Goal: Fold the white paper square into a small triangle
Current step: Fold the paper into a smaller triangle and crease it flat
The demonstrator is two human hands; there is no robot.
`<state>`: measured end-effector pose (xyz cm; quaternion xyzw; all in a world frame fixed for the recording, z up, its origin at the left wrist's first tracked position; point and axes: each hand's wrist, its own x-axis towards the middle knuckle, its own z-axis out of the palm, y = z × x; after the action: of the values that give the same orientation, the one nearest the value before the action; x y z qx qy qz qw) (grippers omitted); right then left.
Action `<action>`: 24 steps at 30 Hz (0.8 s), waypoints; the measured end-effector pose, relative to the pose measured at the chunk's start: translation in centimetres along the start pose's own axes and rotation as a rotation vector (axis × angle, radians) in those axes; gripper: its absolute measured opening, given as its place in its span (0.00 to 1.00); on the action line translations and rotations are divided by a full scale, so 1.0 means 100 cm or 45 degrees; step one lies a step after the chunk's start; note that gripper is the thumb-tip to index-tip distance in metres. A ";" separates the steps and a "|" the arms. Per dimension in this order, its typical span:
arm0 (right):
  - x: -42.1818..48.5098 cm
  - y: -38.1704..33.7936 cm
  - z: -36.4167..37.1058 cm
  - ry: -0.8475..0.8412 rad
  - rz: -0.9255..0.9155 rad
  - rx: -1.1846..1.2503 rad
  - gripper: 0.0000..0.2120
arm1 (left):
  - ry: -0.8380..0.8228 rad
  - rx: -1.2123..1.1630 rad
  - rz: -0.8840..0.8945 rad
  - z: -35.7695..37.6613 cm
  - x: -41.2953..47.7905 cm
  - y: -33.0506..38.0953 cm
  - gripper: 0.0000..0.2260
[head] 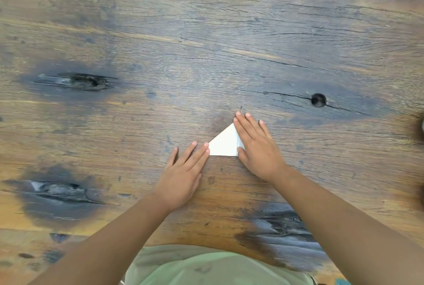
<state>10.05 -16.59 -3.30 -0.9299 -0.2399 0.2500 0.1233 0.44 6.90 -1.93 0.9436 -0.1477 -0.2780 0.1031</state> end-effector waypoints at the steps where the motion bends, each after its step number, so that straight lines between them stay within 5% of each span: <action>1: 0.000 0.000 0.000 -0.002 0.001 0.001 0.35 | -0.009 0.010 -0.010 0.001 -0.007 -0.003 0.28; 24: 0.000 0.000 -0.001 0.034 0.004 0.114 0.35 | 0.057 0.039 0.076 -0.010 0.063 0.030 0.28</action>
<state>10.12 -16.61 -3.18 -0.9271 -0.2255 0.2482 0.1677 5.42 2.10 -3.40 0.9462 -0.1775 -0.2512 0.1002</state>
